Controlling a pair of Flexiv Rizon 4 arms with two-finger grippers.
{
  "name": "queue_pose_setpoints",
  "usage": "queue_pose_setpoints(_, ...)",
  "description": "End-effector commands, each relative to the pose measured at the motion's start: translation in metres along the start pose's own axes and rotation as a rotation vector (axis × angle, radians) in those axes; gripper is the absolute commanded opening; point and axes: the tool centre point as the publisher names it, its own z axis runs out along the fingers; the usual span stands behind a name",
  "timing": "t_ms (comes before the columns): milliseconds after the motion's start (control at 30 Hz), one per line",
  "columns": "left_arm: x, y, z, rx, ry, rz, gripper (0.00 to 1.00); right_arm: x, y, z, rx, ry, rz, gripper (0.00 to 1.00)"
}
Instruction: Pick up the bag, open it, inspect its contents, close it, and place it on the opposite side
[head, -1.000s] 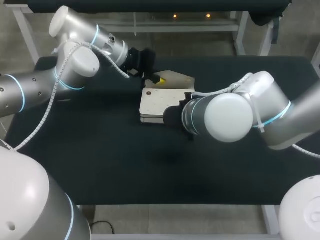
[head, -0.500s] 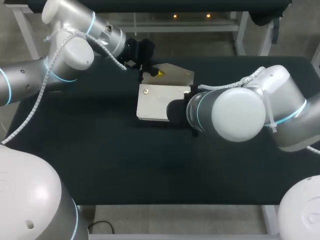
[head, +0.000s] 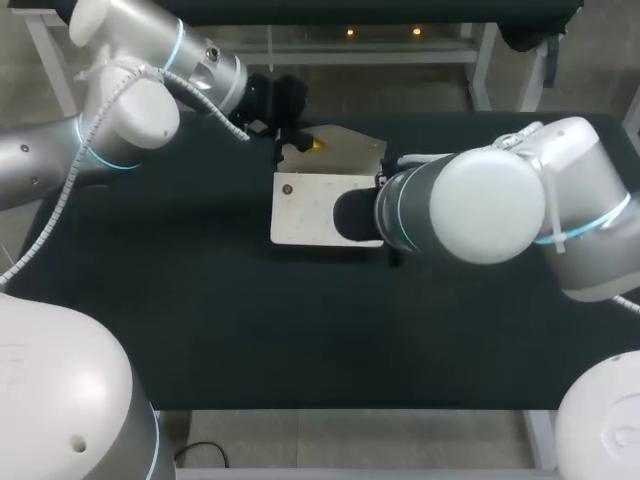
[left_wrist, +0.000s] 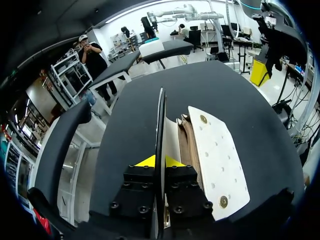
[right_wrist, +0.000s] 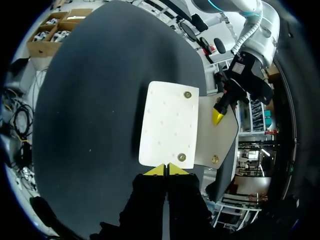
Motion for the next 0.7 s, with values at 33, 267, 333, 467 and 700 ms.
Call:
queue_pose_setpoints(33,0.0,-0.001,-0.001,-0.001,-0.001,-0.001,0.0,0.0,-0.002,-0.001,-0.003,0.001,-0.001,0.0)
queue_pose_setpoints(267,0.0,-0.001,-0.001,-0.001,-0.001,-0.001,0.0,0.0,-0.002,-0.001,-0.003,0.001,-0.001,0.0)
queue_pose_setpoints(333,0.0,-0.004,-0.003,-0.003,-0.017,-0.001,0.0,0.0,-0.002,-0.001,-0.003,0.001,-0.001,0.0)
queue_pose_setpoints(467,0.0,-0.017,-0.018,0.016,-0.036,0.027,0.0,-0.021,0.004,-0.002,0.006,-0.03,-0.01,0.0)
queue_pose_setpoints(700,0.007,-0.029,-0.034,0.037,-0.039,0.024,0.0,-0.043,0.01,0.0,0.041,-0.098,-0.022,0.0)
